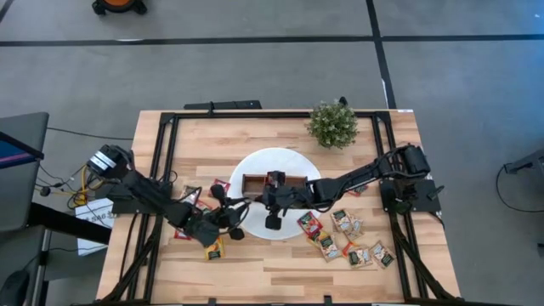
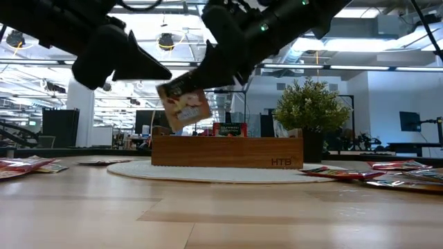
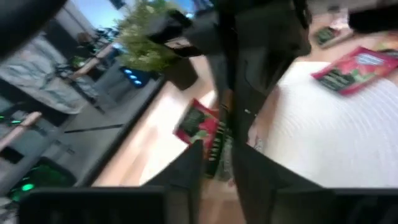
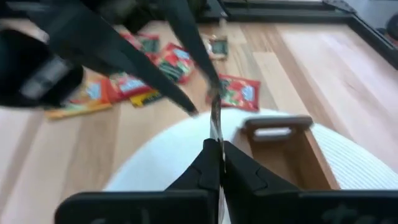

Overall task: Pick & Place Tea
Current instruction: Put the brown tea bag into the right section of the wooden organizer

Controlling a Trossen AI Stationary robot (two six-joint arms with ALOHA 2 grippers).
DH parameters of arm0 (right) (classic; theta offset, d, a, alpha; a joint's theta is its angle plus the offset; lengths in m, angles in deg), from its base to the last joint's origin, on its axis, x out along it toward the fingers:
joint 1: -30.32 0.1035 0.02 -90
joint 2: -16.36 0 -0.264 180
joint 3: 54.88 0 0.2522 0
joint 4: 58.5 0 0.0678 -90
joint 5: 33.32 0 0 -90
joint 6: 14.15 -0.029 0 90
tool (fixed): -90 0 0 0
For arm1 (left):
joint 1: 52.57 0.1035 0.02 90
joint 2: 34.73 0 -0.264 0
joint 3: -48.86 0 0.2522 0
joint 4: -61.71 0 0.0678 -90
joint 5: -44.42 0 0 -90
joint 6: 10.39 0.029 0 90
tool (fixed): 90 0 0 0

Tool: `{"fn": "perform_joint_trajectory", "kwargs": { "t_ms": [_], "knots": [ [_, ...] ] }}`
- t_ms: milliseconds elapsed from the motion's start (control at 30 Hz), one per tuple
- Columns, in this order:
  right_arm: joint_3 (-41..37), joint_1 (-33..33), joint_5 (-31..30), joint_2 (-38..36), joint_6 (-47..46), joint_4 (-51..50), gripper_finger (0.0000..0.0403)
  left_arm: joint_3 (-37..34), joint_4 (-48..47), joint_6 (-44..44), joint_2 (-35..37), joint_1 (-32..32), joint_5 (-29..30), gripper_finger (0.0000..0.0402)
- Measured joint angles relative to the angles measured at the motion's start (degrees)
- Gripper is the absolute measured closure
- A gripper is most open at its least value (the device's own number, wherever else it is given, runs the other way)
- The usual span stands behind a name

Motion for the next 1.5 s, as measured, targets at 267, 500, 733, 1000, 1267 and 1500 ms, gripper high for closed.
{"fn": "perform_joint_trajectory", "kwargs": {
  "t_ms": [267, 500, 733, 1000, 1267, 1500],
  "knots": [
    [-1.05, 0.63, -8.67, -8.36, 0.10, -14.87, 0.0402, 0.02, -0.50, -2.62, 0.09, -1.90, 11.32, 0.0212],
    [-16.55, -0.79, -8.70, -24.96, 0.13, -13.54, 0.0402, 0.02, -2.76, -7.33, 0.07, -2.48, 9.91, 0.0215],
    [-34.85, -7.39, 2.56, -32.96, 0.29, 11.55, 0.0402, 0.00, -2.62, -7.80, 0.07, -2.46, 8.91, 0.0220],
    [-39.21, -11.40, 8.22, -28.55, -0.12, 18.01, 0.0403, 0.00, -2.65, -8.64, 0.07, -1.60, 7.17, 0.0220],
    [-39.17, -11.84, 8.88, -21.47, -0.11, 24.12, 0.0403, 0.00, -2.66, -9.01, 0.07, -0.85, 4.77, 0.0220],
    [-39.15, -12.60, 6.04, -20.16, -0.06, 24.51, 0.0392, 0.00, -2.75, -9.11, 0.07, -0.84, 4.76, 0.0221]
  ]
}}
